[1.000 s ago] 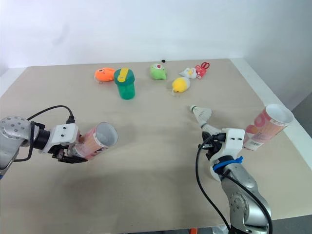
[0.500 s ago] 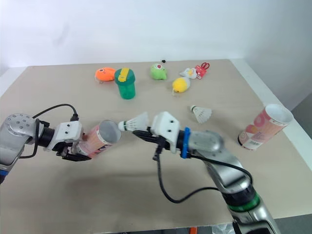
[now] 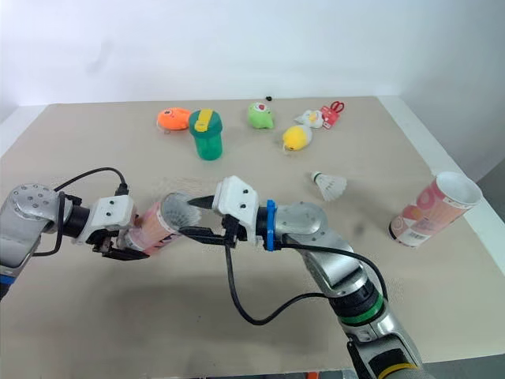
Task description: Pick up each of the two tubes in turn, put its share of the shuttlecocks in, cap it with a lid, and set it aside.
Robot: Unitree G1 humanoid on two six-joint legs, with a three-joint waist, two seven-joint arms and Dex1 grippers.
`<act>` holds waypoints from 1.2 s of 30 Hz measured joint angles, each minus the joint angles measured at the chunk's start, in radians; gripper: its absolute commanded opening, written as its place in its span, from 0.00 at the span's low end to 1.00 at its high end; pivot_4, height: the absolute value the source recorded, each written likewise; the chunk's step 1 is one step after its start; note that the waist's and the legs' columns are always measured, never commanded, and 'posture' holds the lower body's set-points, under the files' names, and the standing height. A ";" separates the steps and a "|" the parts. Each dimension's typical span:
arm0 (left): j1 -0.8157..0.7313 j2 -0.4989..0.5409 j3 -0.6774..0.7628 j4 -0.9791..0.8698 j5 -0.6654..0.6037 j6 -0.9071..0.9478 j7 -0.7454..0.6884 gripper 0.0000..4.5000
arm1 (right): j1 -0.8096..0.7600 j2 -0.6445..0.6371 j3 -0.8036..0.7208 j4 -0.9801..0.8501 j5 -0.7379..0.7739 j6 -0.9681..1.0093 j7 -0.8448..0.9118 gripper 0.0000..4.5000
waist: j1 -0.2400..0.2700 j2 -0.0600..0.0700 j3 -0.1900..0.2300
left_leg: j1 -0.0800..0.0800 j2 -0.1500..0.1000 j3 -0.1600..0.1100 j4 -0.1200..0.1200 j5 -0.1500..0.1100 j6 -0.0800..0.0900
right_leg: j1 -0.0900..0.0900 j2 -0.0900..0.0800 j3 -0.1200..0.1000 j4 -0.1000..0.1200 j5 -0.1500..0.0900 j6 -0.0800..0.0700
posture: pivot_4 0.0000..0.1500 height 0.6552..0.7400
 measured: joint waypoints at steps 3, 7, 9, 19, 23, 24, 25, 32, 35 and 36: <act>0.002 0.000 0.000 -0.007 -0.001 0.005 0.003 0.70 | 0.082 0.014 -0.108 -0.026 0.004 -0.002 -0.113 0.99 | 0.003 0.000 0.000 | 0.000 0.000 0.000 0.000 0.000 0.000 | 0.000 0.000 0.000 0.000 0.000 0.000 | 1.00 1.00; 0.002 -0.001 0.000 -0.006 -0.001 0.005 0.006 0.70 | 0.160 -0.005 -0.189 0.042 -0.149 -0.069 -0.289 0.99 | 0.004 0.000 0.000 | 0.001 0.000 0.002 0.000 0.000 0.000 | -0.001 0.000 0.001 0.000 -0.001 -0.002 | 1.00 1.00; 0.002 -0.001 0.000 -0.005 -0.001 0.005 0.008 0.70 | 0.188 0.015 -0.232 0.115 -0.238 -0.107 -0.419 0.99 | 0.004 0.000 0.000 | 0.001 0.000 0.002 0.000 0.000 0.000 | -0.001 0.000 0.001 0.000 -0.001 -0.003 | 1.00 1.00; -0.004 -0.007 -0.003 0.008 0.001 -0.001 0.005 0.70 | 0.212 0.174 -0.385 0.352 -0.404 -0.182 -0.838 0.99 | 0.004 0.001 0.000 | 0.001 -0.001 0.003 -0.001 0.000 0.000 | -0.001 0.000 0.003 0.000 0.000 -0.001 | 1.00 1.00; -0.002 -0.006 -0.001 0.008 0.000 0.001 0.006 0.70 | 0.184 0.206 -0.413 0.410 -0.380 -0.179 -0.849 0.99 | 0.002 0.002 0.000 | 0.001 0.000 0.003 -0.001 0.000 0.000 | 0.000 0.001 0.003 0.000 0.000 -0.002 | 1.00 1.00; -0.001 -0.006 0.000 0.008 0.000 0.002 0.007 0.70 | 0.175 0.214 -0.413 0.431 -0.371 -0.179 -0.845 0.99 | 0.002 0.002 0.000 | 0.001 0.000 0.003 -0.001 0.000 0.000 | 0.000 0.001 0.003 0.000 0.000 -0.002 | 1.00 1.00; 0.000 -0.006 0.001 0.007 0.000 0.002 0.007 0.70 | 0.169 0.220 -0.412 0.446 -0.363 -0.178 -0.838 0.99 | 0.002 0.002 0.000 | 0.001 0.000 0.003 -0.001 0.000 0.000 | 0.000 0.001 0.003 0.000 0.000 -0.002 | 1.00 1.00; 0.002 -0.005 0.002 0.005 0.000 0.003 0.010 0.70 | 0.068 0.240 -0.397 0.576 -0.340 -0.193 -0.809 0.57 | -0.002 0.002 0.000 | 0.001 0.000 0.003 0.000 0.001 0.000 | 0.000 0.001 0.003 0.000 0.001 -0.003 | 1.00 1.00; 0.003 -0.005 0.002 0.003 0.000 0.004 0.012 0.70 | 0.040 0.237 -0.400 0.613 -0.336 -0.206 -0.809 0.26 | -0.002 0.002 0.000 | 0.001 0.000 0.003 0.000 0.001 0.000 | 0.000 0.001 0.003 0.000 0.001 -0.002 | 1.00 1.00; 0.004 -0.005 0.003 0.002 -0.001 0.004 0.012 0.70 | 0.038 0.236 -0.401 0.620 -0.335 -0.211 -0.809 0.14 | -0.002 0.002 0.000 | 0.001 0.000 0.003 0.000 0.001 0.000 | 0.000 0.001 0.003 0.000 0.001 -0.002 | 1.00 1.00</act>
